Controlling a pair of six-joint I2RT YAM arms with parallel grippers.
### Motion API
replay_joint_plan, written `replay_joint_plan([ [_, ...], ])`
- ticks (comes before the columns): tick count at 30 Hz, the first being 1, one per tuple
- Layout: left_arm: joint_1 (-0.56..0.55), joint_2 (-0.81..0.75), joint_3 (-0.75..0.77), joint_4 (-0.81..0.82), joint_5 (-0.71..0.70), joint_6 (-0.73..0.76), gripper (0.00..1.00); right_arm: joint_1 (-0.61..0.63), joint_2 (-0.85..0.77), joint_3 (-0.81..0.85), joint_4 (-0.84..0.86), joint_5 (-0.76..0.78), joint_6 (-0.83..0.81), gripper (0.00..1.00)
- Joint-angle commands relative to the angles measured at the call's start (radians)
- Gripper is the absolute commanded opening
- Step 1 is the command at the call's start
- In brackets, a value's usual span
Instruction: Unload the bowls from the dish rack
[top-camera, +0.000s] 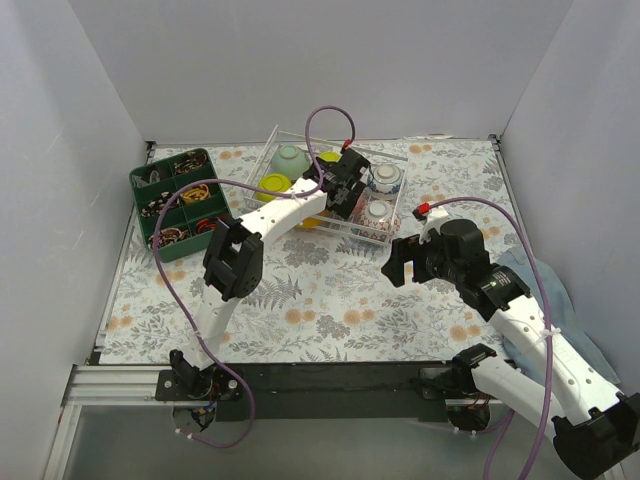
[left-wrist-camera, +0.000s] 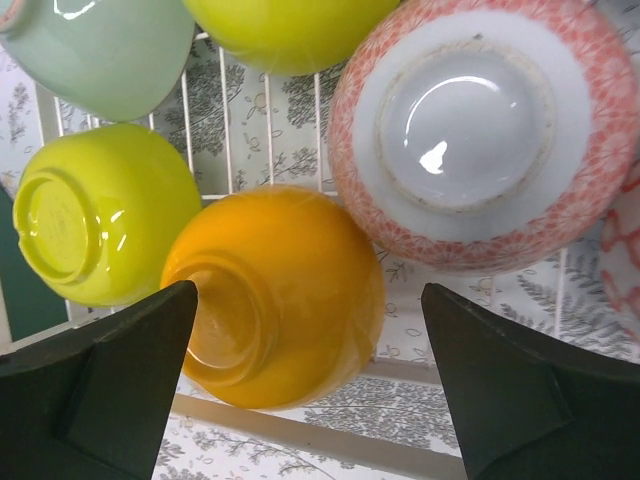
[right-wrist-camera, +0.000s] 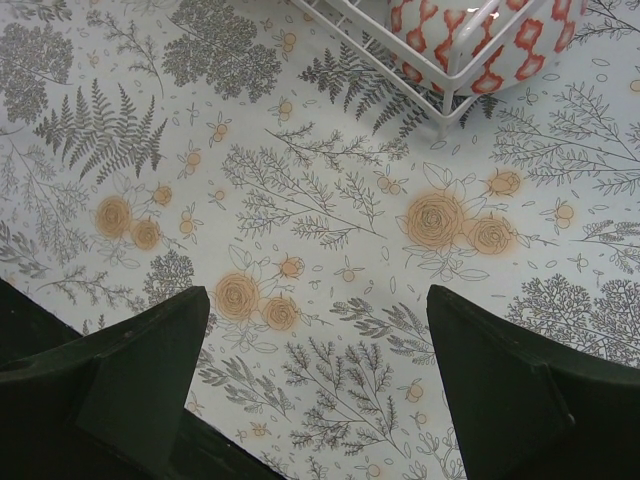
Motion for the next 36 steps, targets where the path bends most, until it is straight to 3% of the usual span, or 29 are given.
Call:
replay_joint_plan([
  [1,0.015,-0.085,0.074,-0.003,0.099,-0.064,0.98,0.003,-0.001,0.024,0.035,0.005,-0.001,0.99],
  [6,0.059,-0.118,0.077,0.014,0.187,-0.148,0.98,0.003,0.002,0.041,0.033,0.023,-0.004,0.99],
  [11,0.073,-0.165,0.038,0.003,0.166,-0.165,0.98,0.003,0.029,0.072,0.035,0.104,-0.004,0.99],
  [18,0.073,-0.366,-0.174,0.056,0.179,-0.187,0.98,-0.040,0.198,0.237,0.038,0.209,0.013,0.99],
  [27,0.073,-0.614,-0.435,0.145,0.196,-0.213,0.98,-0.234,0.454,0.395,0.099,0.033,0.157,0.93],
  [36,0.073,-0.792,-0.644,0.173,0.250,-0.282,0.98,-0.262,0.658,0.518,0.135,0.014,0.190,0.88],
])
